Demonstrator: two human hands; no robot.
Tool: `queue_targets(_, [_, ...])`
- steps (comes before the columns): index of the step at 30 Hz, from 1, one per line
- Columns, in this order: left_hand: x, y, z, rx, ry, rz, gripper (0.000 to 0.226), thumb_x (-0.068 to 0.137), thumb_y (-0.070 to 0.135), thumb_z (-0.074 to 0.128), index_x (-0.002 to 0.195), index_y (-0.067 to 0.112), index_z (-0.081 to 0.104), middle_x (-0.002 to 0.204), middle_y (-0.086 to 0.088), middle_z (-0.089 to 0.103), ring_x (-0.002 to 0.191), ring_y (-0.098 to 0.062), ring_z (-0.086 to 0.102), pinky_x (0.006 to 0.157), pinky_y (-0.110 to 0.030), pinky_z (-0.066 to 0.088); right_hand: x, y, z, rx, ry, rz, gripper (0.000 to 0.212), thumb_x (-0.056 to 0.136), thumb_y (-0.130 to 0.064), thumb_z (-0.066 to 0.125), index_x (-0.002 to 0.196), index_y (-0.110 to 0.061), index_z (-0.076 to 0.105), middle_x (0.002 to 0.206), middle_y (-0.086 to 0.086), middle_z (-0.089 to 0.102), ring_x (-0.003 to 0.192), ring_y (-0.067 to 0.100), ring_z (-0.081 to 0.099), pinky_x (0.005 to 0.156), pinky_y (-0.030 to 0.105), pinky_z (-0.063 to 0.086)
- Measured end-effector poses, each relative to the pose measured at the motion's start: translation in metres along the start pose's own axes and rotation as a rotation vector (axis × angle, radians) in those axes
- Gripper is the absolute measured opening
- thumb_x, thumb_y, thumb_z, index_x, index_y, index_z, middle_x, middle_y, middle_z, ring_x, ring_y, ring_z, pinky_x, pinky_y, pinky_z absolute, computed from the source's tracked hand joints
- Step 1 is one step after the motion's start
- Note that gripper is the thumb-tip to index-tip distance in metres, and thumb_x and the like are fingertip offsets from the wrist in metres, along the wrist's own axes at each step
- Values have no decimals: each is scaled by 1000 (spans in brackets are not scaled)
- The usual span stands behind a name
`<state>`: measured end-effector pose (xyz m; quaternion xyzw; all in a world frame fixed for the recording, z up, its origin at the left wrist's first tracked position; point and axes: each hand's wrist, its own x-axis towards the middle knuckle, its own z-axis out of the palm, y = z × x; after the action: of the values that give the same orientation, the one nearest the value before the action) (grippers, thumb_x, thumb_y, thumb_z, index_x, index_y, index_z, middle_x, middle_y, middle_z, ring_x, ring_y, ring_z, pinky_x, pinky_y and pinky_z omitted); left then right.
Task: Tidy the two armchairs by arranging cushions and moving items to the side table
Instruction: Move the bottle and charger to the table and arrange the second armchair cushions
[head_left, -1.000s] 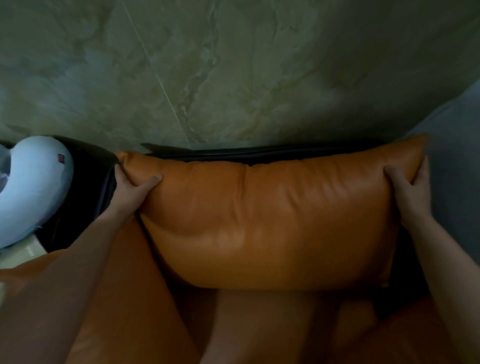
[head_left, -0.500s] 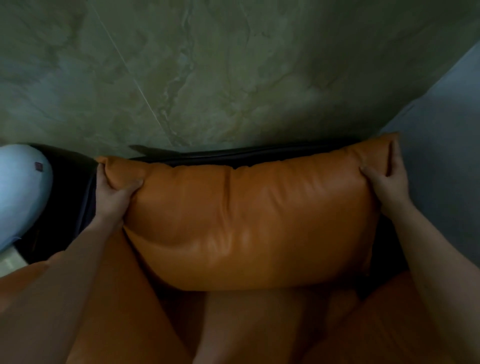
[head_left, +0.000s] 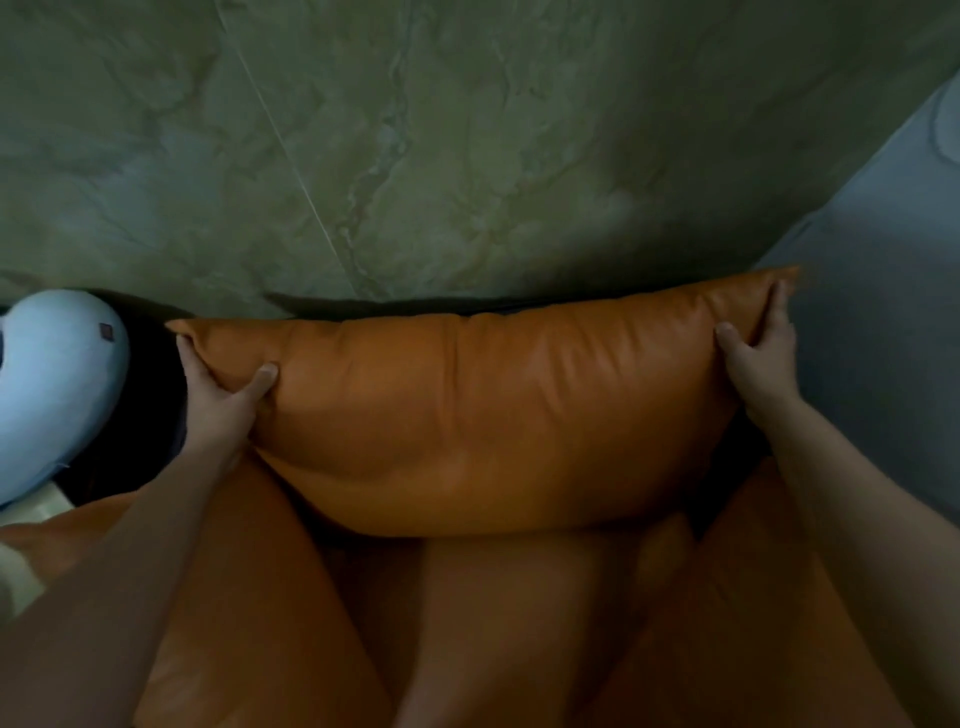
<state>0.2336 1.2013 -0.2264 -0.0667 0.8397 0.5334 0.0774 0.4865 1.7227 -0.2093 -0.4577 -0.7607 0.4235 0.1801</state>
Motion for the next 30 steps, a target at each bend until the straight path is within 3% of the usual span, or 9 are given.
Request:
queue_targets(4, [-13,17,10,338,148,208,111,79,51,79,159,33,5,167,-13,2,153,-30,6,118,-39,14,-18,-20,14,-234,5,5,82,98,-51,53,162,-28,8,167,18,-11,154,36,-7,123,50,5])
queue_targets(8, [-10,21,17,631,-143,241,91,83,62,68,157,26,29,169,1,7,155,-25,-6,117,-67,7,-32,-14,24,-412,-96,-57,96,90,-68,55,162,-30,4,166,11,-24,152,34,-21,121,61,-1])
queue_targets(14, [-12,25,13,636,-222,172,79,87,59,65,153,25,38,169,1,9,155,-25,-6,118,-66,3,-26,-11,18,-344,-201,-16,92,90,-65,59,161,-35,10,167,3,-23,153,30,-21,123,56,0])
queue_targets(18, [-33,39,15,504,-159,189,47,90,53,66,130,27,64,155,-1,44,151,-23,23,119,-60,-3,-45,-17,4,-70,-227,-6,69,95,-44,64,156,-36,33,170,-7,-7,155,21,-6,124,53,14])
queue_targets(20, [-52,44,27,381,-209,238,39,89,45,70,123,24,69,137,0,60,138,-25,47,118,-48,25,-65,-16,-2,7,-234,-45,64,97,-39,63,154,-37,35,168,-9,11,154,18,10,122,47,24])
queue_targets(22, [-73,48,46,297,-332,271,31,89,34,74,119,28,69,122,6,66,121,-23,61,101,-36,47,-92,-13,-6,68,-223,-75,61,97,-37,63,153,-37,39,162,-10,29,147,11,27,116,39,33])
queue_targets(26, [-113,59,95,323,-715,346,27,92,42,69,112,59,61,124,25,61,119,-8,57,95,-29,50,-161,-1,-24,191,-173,-64,51,98,-32,64,146,-40,48,141,-13,54,126,2,53,97,26,48])
queue_targets(28, [-137,68,122,340,-861,409,29,93,44,66,120,54,61,128,24,60,121,-7,56,99,-35,51,-199,12,-38,203,-99,-64,45,98,-28,63,140,-43,54,130,-19,61,116,-3,58,89,18,49])
queue_targets(30, [-163,78,148,351,-970,464,35,94,43,66,129,42,62,134,18,59,125,-6,55,105,-45,49,-240,34,-55,194,16,-10,42,97,-26,65,137,-38,58,123,-19,63,111,-1,61,88,22,51])
